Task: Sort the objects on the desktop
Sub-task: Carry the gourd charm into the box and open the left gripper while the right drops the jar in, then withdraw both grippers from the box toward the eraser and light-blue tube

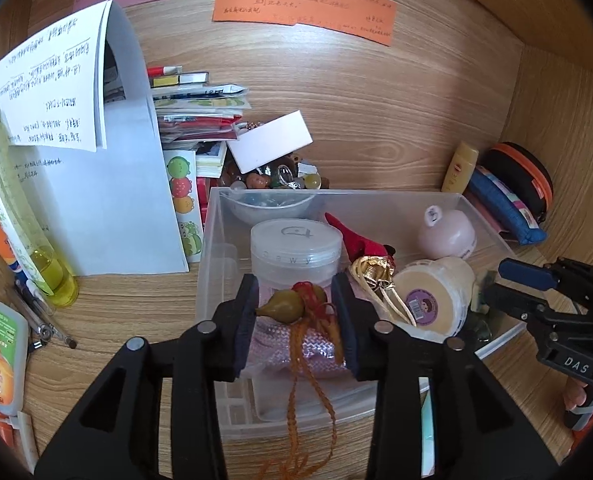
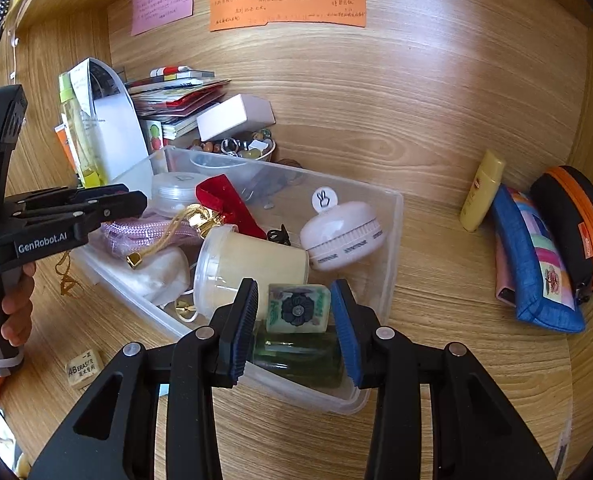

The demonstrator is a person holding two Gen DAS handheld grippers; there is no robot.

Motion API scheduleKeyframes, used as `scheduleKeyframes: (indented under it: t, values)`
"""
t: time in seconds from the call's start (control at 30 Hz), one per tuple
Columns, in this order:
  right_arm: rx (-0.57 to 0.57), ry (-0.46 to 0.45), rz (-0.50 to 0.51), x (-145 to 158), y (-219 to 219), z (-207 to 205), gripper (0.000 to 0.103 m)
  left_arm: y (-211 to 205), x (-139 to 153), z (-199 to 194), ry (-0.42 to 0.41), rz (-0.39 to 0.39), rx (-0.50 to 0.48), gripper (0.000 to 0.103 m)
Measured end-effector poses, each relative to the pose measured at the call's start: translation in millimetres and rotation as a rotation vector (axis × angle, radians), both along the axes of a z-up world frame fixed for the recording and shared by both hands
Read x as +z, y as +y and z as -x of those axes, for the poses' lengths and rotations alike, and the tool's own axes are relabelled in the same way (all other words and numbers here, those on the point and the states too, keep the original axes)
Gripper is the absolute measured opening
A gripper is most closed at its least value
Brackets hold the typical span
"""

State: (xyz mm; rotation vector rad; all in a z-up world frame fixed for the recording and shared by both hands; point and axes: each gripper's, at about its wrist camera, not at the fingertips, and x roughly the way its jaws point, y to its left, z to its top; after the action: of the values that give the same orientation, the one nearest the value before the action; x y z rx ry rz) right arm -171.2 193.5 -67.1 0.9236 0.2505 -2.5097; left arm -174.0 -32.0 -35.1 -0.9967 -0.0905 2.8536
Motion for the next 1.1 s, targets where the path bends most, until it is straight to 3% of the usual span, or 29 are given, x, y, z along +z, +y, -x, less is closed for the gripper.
scheduleKeyframes:
  t: [0.13, 0.27, 0.5, 0.6, 0.7, 0.77, 1.1]
  values:
    - [0.001, -0.001, 0.009, 0, 1, 0, 0.039, 7, 0, -5, 0.018, 0.034, -0.006, 0.053]
    - [0.005, 0.031, 0.011, 3, 0, -6, 0.05, 10, 3, -9, 0.039, 0.044, -0.014, 0.062]
    - [0.005, 0.06, 0.019, 7, 1, -11, 0.061, 9, 5, -11, 0.051, 0.047, -0.01, 0.069]
    - [0.006, 0.062, 0.027, 8, 2, -11, 0.063, 9, 7, -12, 0.055, 0.055, -0.002, 0.077]
    - [-0.002, 0.074, 0.03, 8, 2, -13, 0.079, 7, 13, -15, 0.063, 0.057, 0.016, 0.084]
    - [-0.004, 0.091, 0.035, 10, 2, -16, 0.081, 6, 17, -19, 0.07, 0.07, 0.035, 0.09]
    - [0.047, 0.053, 0.055, 12, 0, -19, 0.081, 12, 32, -61, 0.101, 0.166, 0.013, 0.094]
